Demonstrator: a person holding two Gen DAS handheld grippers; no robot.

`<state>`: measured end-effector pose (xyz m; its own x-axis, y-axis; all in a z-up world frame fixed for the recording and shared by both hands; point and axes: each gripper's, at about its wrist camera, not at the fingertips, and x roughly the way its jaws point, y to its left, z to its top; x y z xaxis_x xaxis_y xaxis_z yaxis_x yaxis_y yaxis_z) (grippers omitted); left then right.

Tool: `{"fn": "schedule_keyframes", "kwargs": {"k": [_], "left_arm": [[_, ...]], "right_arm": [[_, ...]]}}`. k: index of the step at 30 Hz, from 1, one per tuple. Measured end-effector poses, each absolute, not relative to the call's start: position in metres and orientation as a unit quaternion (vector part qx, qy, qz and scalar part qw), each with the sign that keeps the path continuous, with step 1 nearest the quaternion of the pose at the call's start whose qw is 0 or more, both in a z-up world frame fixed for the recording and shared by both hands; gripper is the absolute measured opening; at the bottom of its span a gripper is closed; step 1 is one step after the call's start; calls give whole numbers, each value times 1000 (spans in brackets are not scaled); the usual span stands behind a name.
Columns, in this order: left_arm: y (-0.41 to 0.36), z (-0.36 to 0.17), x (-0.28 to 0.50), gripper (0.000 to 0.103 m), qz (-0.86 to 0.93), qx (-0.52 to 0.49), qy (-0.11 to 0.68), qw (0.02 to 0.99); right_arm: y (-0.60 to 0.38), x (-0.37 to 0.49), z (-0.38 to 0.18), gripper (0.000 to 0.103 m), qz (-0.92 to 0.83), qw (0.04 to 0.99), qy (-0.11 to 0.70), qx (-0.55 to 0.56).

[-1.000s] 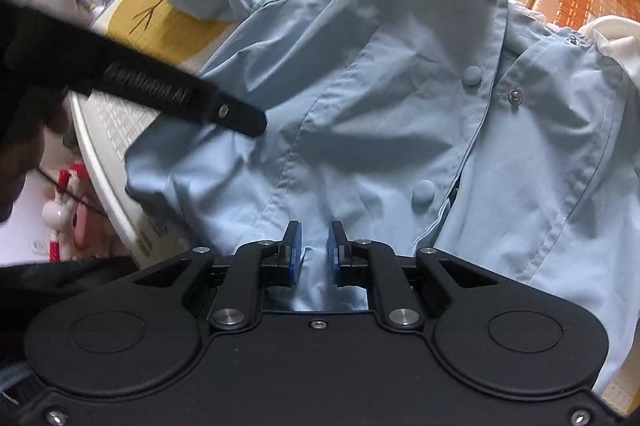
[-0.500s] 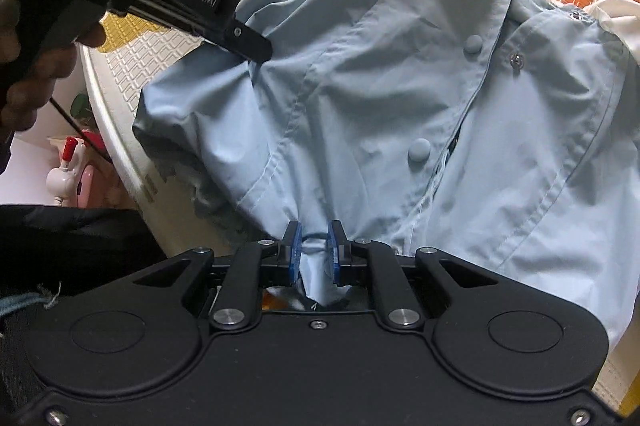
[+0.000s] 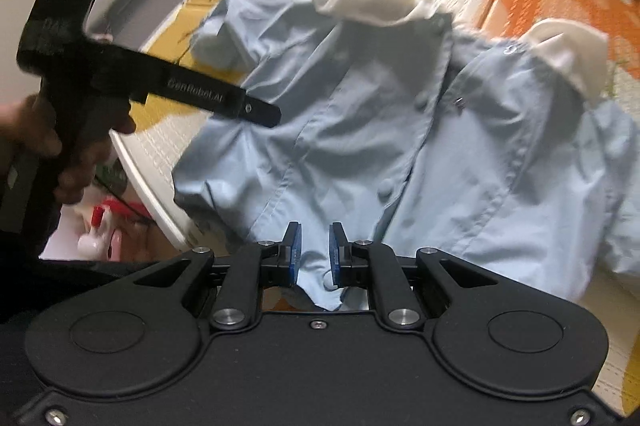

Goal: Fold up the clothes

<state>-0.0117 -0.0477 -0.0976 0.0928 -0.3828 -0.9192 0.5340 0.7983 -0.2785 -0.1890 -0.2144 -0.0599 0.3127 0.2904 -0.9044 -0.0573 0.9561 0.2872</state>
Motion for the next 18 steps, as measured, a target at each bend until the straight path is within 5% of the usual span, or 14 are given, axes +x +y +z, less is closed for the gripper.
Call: {"fn": "schedule_keyframes", "kwargs": {"k": [18], "left_arm": [[-114, -83, -78, 51, -493, 137, 557, 653]], "right_arm": [[-282, -241, -39, 17, -43, 822, 543, 166]]}}
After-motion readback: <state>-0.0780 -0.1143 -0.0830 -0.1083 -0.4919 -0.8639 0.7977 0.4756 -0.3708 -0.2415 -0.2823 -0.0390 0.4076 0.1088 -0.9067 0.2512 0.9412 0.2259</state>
